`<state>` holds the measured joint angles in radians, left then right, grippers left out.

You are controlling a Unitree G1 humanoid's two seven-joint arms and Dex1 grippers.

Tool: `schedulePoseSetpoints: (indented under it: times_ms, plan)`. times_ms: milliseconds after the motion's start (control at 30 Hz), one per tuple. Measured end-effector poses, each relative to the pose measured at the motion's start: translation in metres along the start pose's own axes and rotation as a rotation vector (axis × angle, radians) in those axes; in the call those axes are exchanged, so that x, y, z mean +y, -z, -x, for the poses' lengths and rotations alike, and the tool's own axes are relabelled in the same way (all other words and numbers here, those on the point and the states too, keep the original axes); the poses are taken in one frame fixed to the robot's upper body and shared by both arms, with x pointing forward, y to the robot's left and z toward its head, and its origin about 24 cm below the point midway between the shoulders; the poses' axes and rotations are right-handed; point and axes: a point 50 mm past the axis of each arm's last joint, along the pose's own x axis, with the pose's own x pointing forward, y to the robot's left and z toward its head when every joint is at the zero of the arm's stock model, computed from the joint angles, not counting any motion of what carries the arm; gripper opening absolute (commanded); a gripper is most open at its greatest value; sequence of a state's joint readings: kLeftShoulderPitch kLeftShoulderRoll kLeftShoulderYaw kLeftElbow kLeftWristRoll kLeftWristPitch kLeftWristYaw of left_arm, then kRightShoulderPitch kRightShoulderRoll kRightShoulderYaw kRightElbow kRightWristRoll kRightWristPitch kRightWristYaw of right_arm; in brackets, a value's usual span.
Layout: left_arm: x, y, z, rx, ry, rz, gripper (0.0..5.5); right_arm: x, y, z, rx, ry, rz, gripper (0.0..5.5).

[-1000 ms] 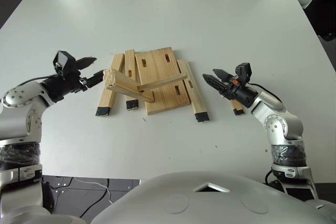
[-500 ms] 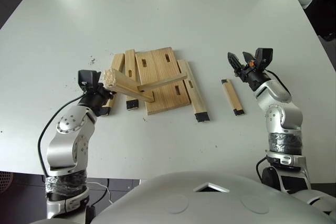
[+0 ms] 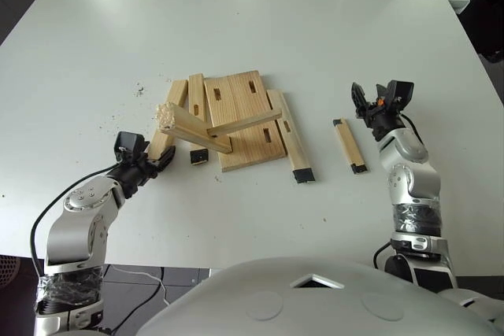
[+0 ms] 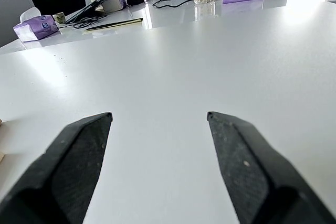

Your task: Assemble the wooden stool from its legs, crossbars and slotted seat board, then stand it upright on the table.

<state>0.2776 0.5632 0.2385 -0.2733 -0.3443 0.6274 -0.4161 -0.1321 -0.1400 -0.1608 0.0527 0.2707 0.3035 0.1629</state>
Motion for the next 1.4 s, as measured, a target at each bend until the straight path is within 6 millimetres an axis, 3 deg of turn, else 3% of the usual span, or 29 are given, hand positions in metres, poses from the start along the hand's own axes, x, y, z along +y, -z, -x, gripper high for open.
schedulePoseSetpoints:
  times_ms: [267,433,633,733,900,1033,1167,1267,1333,1400]
  plan:
    - [-0.005,-0.004,-0.006,-0.024,-0.007,-0.045,2.08,-0.007,0.002,0.001,0.004,0.042,-0.012,3.35]
    - [-0.014,0.0,-0.002,-0.046,-0.047,-0.007,2.08,-0.011,0.009,0.016,0.021,0.075,-0.033,3.35]
    - [-0.028,0.015,0.024,-0.054,-0.142,0.102,2.08,-0.018,0.015,0.039,0.087,0.053,-0.021,3.35]
    - [-0.025,0.01,0.029,-0.094,-0.199,0.134,2.08,-0.018,0.014,0.04,0.102,0.048,-0.01,3.35]
    - [-0.011,-0.029,0.012,-0.266,-0.233,0.176,2.08,-0.014,0.007,0.029,0.08,0.031,-0.019,3.35]
    - [-0.003,-0.072,-0.009,-0.465,-0.149,0.285,2.08,-0.009,-0.006,-0.003,0.033,-0.008,-0.034,3.35]
    - [0.019,-0.091,-0.018,-0.598,-0.076,0.472,2.08,0.006,-0.028,-0.029,-0.021,-0.135,-0.087,3.35]
    - [0.028,-0.126,-0.012,-0.76,0.085,0.526,2.08,0.02,-0.043,-0.038,-0.02,-0.281,-0.166,3.35]
    - [0.027,-0.165,0.002,-0.898,0.308,0.46,2.08,0.034,-0.07,-0.045,-0.058,-0.448,-0.24,3.35]
    - [0.022,-0.188,0.014,-0.967,0.47,0.379,2.08,0.044,-0.097,-0.047,-0.11,-0.577,-0.242,3.35]
